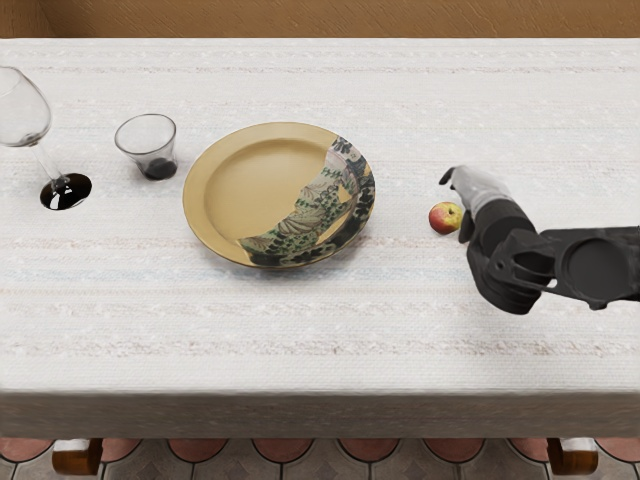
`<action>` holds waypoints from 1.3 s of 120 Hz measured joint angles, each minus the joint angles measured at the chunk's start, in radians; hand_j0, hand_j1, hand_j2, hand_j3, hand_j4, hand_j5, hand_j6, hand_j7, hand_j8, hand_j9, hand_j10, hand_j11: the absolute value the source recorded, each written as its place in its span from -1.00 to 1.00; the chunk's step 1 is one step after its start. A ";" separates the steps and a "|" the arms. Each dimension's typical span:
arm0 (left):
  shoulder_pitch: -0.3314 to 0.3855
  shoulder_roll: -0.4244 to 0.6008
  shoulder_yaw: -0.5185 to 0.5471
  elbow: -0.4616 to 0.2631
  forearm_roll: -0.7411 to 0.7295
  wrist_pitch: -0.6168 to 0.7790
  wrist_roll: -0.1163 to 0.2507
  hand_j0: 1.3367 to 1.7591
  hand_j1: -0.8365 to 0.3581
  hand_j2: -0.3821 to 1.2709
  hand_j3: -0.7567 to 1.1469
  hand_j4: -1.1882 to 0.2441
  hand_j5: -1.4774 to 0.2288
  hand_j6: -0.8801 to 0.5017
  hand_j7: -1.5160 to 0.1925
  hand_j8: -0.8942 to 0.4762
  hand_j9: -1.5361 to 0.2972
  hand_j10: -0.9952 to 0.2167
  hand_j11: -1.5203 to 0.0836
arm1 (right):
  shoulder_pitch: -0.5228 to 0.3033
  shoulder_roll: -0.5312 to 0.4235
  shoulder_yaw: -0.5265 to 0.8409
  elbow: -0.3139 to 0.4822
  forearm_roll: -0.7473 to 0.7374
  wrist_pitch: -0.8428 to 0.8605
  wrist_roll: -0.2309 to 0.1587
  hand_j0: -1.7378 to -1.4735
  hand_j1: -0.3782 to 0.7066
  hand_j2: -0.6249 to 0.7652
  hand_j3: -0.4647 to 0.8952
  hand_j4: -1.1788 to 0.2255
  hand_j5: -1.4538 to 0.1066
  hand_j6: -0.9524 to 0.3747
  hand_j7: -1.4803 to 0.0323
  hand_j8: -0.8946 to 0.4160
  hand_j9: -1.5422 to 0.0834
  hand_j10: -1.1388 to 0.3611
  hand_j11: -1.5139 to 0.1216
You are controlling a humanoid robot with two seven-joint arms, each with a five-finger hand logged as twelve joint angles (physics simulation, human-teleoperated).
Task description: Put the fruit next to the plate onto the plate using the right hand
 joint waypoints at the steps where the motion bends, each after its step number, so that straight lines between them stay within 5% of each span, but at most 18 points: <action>1: 0.000 0.000 0.000 0.000 0.000 0.000 0.000 0.52 0.98 -0.54 -0.21 0.66 0.73 0.27 0.77 0.30 0.68 0.64 0.90 | 0.000 0.001 0.000 0.000 0.000 0.000 0.000 -0.40 -0.24 -0.19 -0.32 0.22 0.33 -0.05 0.40 -0.13 0.38 0.09 0.34; 115: 0.002 0.000 0.000 0.000 0.000 0.000 0.000 0.52 0.98 -0.54 -0.21 0.66 0.73 0.27 0.77 0.30 0.68 0.64 0.90 | -0.016 0.027 -0.002 -0.005 0.000 0.000 0.000 -0.39 0.18 -0.22 -0.32 -0.07 0.00 -0.26 0.07 -0.43 0.07 -0.18 0.03; 145: 0.003 0.000 0.000 0.000 0.000 0.000 0.000 0.52 0.98 -0.54 -0.21 0.66 0.73 0.27 0.77 0.30 0.68 0.64 0.90 | -0.019 0.038 -0.001 -0.006 -0.001 -0.001 -0.003 -0.30 0.30 -0.09 -0.32 0.00 -0.25 -0.11 -0.17 -0.26 -0.18 -0.35 -0.21; 152: 0.003 0.000 0.000 0.000 0.000 0.000 0.000 0.52 0.98 -0.54 -0.21 0.66 0.73 0.27 0.77 0.30 0.68 0.64 0.90 | -0.018 0.043 -0.001 -0.006 -0.001 -0.001 -0.001 -0.56 0.31 -0.02 -0.40 -0.03 -0.28 -0.12 -0.21 -0.26 -0.21 -0.38 -0.25; 153: 0.002 0.000 0.000 0.000 0.000 0.000 0.000 0.52 0.98 -0.54 -0.21 0.66 0.73 0.27 0.77 0.30 0.68 0.64 0.90 | -0.018 0.044 -0.001 -0.006 -0.001 -0.001 -0.001 -0.34 0.30 -0.02 -0.46 -0.03 -0.28 -0.12 -0.22 -0.27 -0.22 -0.38 -0.26; 156: 0.002 0.000 0.000 0.000 0.000 0.000 0.000 0.52 0.98 -0.54 -0.21 0.66 0.73 0.27 0.77 0.30 0.68 0.64 0.90 | -0.018 0.045 -0.001 -0.006 -0.001 -0.001 -0.001 -0.39 0.30 -0.02 -0.48 -0.02 -0.30 -0.11 -0.23 -0.26 -0.23 -0.40 -0.27</action>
